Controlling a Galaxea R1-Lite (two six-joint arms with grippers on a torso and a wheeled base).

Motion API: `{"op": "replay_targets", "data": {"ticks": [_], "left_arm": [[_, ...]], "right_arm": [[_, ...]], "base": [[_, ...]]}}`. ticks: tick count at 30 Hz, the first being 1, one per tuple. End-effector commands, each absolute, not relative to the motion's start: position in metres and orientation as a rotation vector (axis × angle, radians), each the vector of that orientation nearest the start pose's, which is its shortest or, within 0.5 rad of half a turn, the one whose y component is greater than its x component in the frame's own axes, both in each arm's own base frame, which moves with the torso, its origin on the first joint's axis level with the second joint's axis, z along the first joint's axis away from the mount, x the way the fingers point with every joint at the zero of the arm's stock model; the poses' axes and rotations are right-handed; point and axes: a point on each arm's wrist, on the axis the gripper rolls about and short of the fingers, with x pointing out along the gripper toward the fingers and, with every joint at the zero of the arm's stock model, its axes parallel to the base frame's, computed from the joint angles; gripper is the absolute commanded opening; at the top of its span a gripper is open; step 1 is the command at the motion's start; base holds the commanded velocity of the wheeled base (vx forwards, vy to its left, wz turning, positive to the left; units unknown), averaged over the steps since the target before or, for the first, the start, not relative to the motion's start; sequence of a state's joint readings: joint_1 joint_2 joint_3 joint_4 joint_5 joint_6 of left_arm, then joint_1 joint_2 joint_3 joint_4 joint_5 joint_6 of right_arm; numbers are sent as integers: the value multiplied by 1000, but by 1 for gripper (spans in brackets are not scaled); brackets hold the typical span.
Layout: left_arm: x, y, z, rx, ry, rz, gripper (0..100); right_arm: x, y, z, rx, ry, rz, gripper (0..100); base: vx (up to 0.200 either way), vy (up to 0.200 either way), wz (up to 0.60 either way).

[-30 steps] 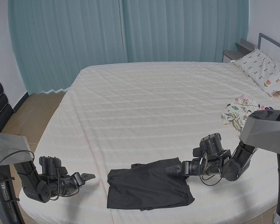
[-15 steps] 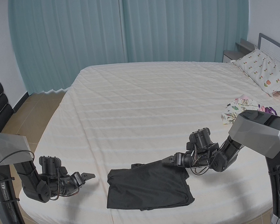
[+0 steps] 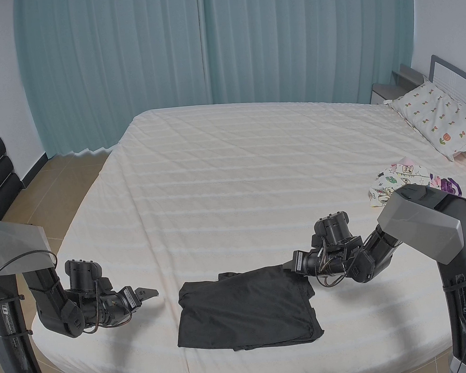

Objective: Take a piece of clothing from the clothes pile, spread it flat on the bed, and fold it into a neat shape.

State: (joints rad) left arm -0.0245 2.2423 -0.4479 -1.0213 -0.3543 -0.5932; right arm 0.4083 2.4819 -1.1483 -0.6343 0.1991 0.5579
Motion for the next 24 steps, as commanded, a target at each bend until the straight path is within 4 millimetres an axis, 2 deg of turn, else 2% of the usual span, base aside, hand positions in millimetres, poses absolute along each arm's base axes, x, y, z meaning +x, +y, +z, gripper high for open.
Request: {"op": "replay_targets", "data": {"ticks": [1,20,21,24], "left_arm": [[294,-15,-22,-685,855,-123,100],[294,-15,-22,-694,853,-119,100],[294,-15,-22,-694,853,-119,100],[293,-15,-22,-694,854,-119,100]], "right_arm": [[399,170,-38,458,840,335,0],[405,157,-39,501,829,256,0],[405,157,-39,501,829,256,100],[405,152,-32,508,819,248,100]], "base": [[0,0,0],[0,0,0],[0,0,0],[0,0,0]]}}
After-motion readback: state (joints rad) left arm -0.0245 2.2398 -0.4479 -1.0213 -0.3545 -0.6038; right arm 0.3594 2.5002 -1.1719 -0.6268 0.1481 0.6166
